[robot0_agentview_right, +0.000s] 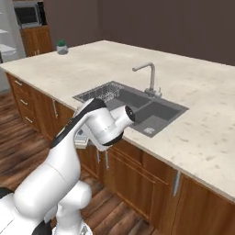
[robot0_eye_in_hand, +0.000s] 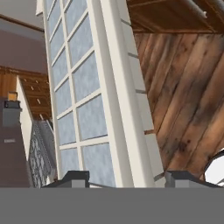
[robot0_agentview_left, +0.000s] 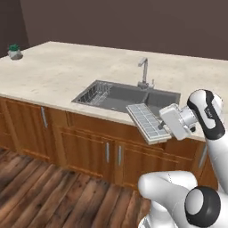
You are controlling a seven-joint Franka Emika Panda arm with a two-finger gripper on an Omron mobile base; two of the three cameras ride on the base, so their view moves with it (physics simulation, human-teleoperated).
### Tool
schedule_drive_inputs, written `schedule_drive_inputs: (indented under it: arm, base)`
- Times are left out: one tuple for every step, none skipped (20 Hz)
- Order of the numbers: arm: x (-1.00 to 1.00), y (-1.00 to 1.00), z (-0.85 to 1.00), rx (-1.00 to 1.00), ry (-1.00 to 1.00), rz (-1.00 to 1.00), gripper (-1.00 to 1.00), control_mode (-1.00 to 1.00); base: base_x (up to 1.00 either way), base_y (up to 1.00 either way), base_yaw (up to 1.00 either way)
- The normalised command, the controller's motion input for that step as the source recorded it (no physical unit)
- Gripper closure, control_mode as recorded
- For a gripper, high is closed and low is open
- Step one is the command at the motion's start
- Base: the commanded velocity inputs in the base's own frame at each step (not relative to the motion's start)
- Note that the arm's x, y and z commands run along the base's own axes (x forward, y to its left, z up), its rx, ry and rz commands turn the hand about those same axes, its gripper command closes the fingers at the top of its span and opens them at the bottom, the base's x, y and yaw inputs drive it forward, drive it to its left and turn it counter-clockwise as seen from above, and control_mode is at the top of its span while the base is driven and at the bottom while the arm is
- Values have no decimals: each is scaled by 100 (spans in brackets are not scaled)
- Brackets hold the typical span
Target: The ice cube tray has been filled with water. Take the tray and place it in the freezer to make ice. Close the freezer door after placing the tray.
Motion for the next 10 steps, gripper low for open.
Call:
schedule_drive_inputs:
  arm:
    - [0,0,0,0,0,0,100,100]
    - [0,0,0,0,0,0,100,100]
    - [0,0,0,0,0,0,100,100]
    - [0,0,0,0,0,0,100,100]
    - [0,0,0,0,0,0,100,100]
    - [0,0,0,0,0,0,100,100]
    - [0,0,0,0,0,0,100,100]
    - [0,0,0,0,0,0,100,100]
    - [0,0,0,0,0,0,100,100]
    - [0,0,0,0,0,0,100,100]
  base:
    - [37,43,44]
    - [41,44,45]
    - [48,46,45]
    - [51,47,45]
    - [54,47,45]
    - [61,46,45]
    - [69,46,44]
    - [80,49,41]
    - [91,51,39]
    - [96,49,38]
